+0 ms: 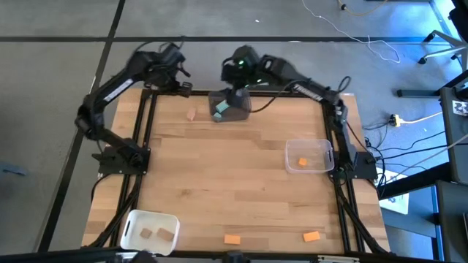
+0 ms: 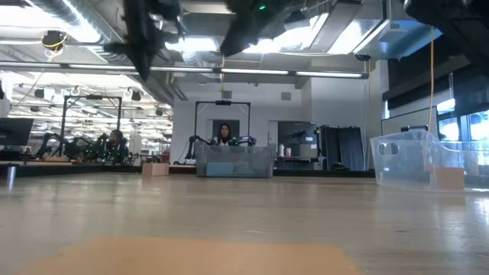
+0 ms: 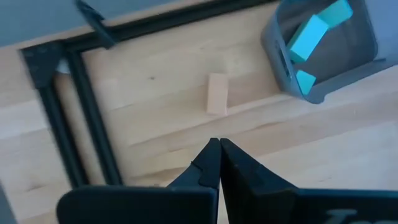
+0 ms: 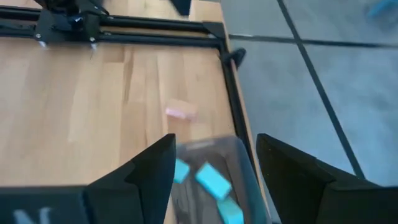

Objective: Sort & place blocks by color
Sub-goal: Put the brown block into the white bin

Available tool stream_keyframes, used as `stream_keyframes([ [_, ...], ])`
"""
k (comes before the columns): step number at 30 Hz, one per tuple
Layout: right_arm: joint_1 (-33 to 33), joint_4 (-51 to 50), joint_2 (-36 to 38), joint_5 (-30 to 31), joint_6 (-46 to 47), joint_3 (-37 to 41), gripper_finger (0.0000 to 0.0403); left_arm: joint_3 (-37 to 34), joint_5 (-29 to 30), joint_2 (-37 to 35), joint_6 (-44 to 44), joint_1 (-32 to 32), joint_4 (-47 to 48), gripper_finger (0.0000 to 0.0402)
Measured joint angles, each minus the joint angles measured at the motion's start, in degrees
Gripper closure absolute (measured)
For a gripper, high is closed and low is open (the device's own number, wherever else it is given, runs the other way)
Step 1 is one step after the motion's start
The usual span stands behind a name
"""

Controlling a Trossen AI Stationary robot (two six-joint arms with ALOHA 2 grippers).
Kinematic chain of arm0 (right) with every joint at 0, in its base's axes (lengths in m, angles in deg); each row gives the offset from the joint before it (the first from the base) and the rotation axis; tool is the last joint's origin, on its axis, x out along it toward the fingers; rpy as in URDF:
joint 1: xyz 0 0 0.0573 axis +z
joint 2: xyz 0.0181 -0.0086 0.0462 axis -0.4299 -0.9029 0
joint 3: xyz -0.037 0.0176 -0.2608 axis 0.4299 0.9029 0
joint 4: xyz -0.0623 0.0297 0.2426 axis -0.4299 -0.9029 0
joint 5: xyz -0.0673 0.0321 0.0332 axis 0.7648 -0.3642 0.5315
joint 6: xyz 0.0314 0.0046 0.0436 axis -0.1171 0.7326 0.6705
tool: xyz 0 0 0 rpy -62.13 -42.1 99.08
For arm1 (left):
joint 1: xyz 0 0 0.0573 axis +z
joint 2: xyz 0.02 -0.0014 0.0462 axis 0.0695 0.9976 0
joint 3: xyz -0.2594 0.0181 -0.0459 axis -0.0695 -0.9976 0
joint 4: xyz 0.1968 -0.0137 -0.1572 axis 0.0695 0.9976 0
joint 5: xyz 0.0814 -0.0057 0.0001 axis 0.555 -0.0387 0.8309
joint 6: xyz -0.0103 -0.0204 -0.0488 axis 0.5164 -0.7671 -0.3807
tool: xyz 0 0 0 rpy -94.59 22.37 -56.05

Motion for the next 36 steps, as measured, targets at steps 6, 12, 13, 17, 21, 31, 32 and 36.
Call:
stream_keyframes([
  [6,3.52,11.77,-7.90,0.95,-0.95,0.00,0.0178,0.00,0.96,-7.34,-1.25,0.00,3.95,0.0401],
  [12,4.57,22.03,-15.47,0.97,-0.85,0.02,0.0178,-0.02,2.59,-12.23,-2.73,0.00,5.87,0.0401],
  [13,4.58,23.14,-16.64,0.97,-0.82,0.02,0.0178,-0.02,2.97,-12.83,-2.76,0.00,6.24,0.0401],
  [17,4.59,27.13,-21.34,0.99,-0.76,0.03,0.0178,-0.02,3.54,-14.21,-2.78,0.02,7.40,0.0401],
  [21,4.66,31.11,-24.86,1.01,0.66,0.07,0.0178,-0.03,3.54,-14.55,-2.74,0.00,8.45,0.0401],
  [31,4.92,36.11,-29.78,0.64,6.08,0.04,0.0178,-0.04,4.55,-14.55,-2.26,0.00,8.42,0.0401],
  [32,4.92,36.92,-30.07,0.64,6.58,0.04,0.0178,-0.04,4.92,-14.55,-2.26,0.00,8.41,0.0401],
  [36,4.92,37.74,-30.54,0.26,6.88,0.00,0.0178,-0.04,5.11,-14.55,-1.55,0.00,8.41,0.0401],
])
